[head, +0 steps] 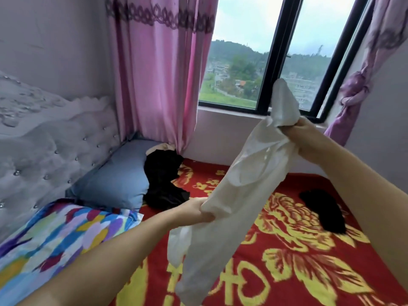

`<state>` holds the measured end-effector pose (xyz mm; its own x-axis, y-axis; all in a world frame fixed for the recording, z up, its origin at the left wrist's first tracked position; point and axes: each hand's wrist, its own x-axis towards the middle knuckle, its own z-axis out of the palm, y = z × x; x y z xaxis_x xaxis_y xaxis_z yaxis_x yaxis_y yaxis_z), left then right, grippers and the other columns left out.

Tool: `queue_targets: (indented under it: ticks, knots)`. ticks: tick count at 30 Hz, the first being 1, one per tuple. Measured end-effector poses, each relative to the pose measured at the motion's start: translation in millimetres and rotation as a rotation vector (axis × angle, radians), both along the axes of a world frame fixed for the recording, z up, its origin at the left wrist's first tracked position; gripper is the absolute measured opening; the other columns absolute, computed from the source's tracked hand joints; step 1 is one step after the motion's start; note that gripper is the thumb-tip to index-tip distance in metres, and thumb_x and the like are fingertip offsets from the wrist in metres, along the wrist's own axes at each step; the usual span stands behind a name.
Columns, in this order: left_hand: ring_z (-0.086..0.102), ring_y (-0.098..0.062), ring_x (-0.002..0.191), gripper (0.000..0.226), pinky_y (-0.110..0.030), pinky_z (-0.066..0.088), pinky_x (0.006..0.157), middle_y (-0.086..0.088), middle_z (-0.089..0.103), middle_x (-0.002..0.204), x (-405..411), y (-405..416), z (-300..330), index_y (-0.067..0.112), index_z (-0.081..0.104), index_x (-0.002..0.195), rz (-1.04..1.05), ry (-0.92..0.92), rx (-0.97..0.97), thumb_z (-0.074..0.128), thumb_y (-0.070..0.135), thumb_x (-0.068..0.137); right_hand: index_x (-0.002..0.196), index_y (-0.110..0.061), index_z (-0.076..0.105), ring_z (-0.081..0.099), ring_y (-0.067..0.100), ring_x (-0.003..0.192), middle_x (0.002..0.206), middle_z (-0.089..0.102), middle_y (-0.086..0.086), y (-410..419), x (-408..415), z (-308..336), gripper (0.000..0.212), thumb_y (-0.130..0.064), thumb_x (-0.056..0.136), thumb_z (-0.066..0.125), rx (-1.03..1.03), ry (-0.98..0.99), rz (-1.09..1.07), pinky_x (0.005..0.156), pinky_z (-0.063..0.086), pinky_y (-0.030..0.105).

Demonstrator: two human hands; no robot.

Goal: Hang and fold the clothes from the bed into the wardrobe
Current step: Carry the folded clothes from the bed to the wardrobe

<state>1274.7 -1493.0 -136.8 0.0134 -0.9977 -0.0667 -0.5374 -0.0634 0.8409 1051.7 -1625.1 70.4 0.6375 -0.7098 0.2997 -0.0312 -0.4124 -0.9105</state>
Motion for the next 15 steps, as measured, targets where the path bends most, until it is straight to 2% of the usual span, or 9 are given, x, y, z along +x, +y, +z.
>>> queue_targets:
  ticks: [2, 3, 5, 7, 9, 11, 12, 14, 15]
  knots:
    - [0.064, -0.013, 0.097, 0.029, -0.034, 0.051, 0.085, 0.003, 0.067, 0.1, 10.8, 0.6, -15.4, 0.024, 0.065, 0.095, 0.048, -0.12, -0.017, 0.059, 0.038, 0.069, 0.08, -0.013, 0.066, 0.066, 0.008, 0.055, 0.061, 0.069, -0.006, -15.2, -18.6, -1.5, 0.02, -0.001, 0.092, 0.056, 0.034, -0.039, -0.134, 0.052, 0.054, 0.021]
    - [0.063, -0.013, 0.087, 0.027, -0.031, 0.05, 0.078, 0.001, 0.065, 0.092, 15.4, 2.0, -18.6, 0.019, 0.062, 0.088, 0.089, -0.118, -0.026, 0.057, 0.04, 0.072, 0.082, -0.012, 0.065, 0.065, 0.007, 0.053, 0.06, 0.069, -0.007, -22.6, -29.5, -5.4, 0.016, -0.003, 0.093, 0.056, 0.052, -0.045, -0.207, 0.051, 0.053, 0.02]
    - [0.049, -0.009, 0.065, 0.029, -0.025, 0.038, 0.06, 0.003, 0.052, 0.072, 24.2, 3.8, -15.1, 0.017, 0.049, 0.071, 0.182, -0.099, -0.083, 0.054, 0.046, 0.075, 0.082, -0.01, 0.063, 0.063, 0.004, 0.049, 0.057, 0.067, -0.006, -37.9, -51.9, -19.4, 0.015, -0.004, 0.094, 0.055, 0.039, -0.008, -0.36, 0.047, 0.05, 0.016]
    - [0.038, -0.007, 0.059, 0.034, -0.021, 0.029, 0.051, 0.004, 0.041, 0.064, 29.4, 1.5, 1.4, 0.017, 0.041, 0.066, 0.25, -0.043, -0.171, 0.059, 0.039, 0.084, 0.083, -0.005, 0.064, 0.061, 0.008, 0.051, 0.061, 0.063, -0.002, -52.9, -73.4, -41.6, 0.013, -0.003, 0.093, 0.055, -0.05, 0.14, -0.527, 0.047, 0.047, 0.014]
    - [0.039, -0.005, 0.055, 0.032, -0.016, 0.031, 0.047, 0.004, 0.041, 0.064, 31.8, -6.6, 25.9, 0.014, 0.044, 0.068, 0.297, 0.067, -0.25, 0.06, 0.023, 0.093, 0.097, 0.005, 0.066, 0.059, 0.019, 0.066, 0.075, 0.062, 0.006, -64.5, -84.3, -65.9, 0.015, -0.004, 0.091, 0.056, -0.104, 0.385, -0.605, 0.062, 0.05, 0.025]
    - [0.043, -0.002, 0.052, 0.027, -0.016, 0.035, 0.047, 0.003, 0.044, 0.064, 25.7, -13.7, 55.3, 0.013, 0.047, 0.07, 0.279, 0.144, -0.259, 0.058, 0.016, 0.094, 0.11, 0.009, 0.062, 0.06, 0.028, 0.087, 0.095, 0.063, 0.019, -64.5, -79.5, -82.4, 0.024, -0.001, 0.09, 0.053, -0.032, 0.581, -0.525, 0.083, 0.05, 0.045]
    - [0.042, -0.003, 0.051, 0.027, -0.019, 0.035, 0.047, 0.003, 0.043, 0.063, 19.7, -17.4, 69.3, 0.015, 0.046, 0.068, 0.242, 0.169, -0.246, 0.058, 0.016, 0.092, 0.116, 0.005, 0.059, 0.059, 0.032, 0.1, 0.113, 0.06, 0.021, -59.1, -71.5, -86.2, 0.027, 0.0, 0.09, 0.053, -0.007, 0.634, -0.451, 0.094, 0.047, 0.049]
    - [0.038, -0.008, 0.052, 0.027, -0.024, 0.031, 0.049, 0.003, 0.038, 0.061, 3.8, -23.8, 94.2, 0.019, 0.04, 0.064, 0.173, 0.173, -0.198, 0.06, 0.02, 0.083, 0.132, -0.019, 0.046, 0.041, 0.024, 0.131, 0.148, 0.035, 0.007, -37.5, -46.5, -87.6, 0.047, -0.016, 0.09, 0.065, -0.061, 0.696, -0.239, 0.11, 0.035, 0.038]
    - [0.039, -0.01, 0.052, 0.027, -0.024, 0.032, 0.049, 0.003, 0.039, 0.059, -4.7, -27.0, 103.9, 0.019, 0.041, 0.063, 0.136, 0.175, -0.168, 0.061, 0.021, 0.081, 0.144, -0.027, 0.031, 0.033, 0.015, 0.136, 0.15, 0.028, -0.007, -22.7, -30.0, -85.6, 0.072, -0.031, 0.085, 0.071, -0.074, 0.687, -0.1, 0.111, 0.031, 0.032]
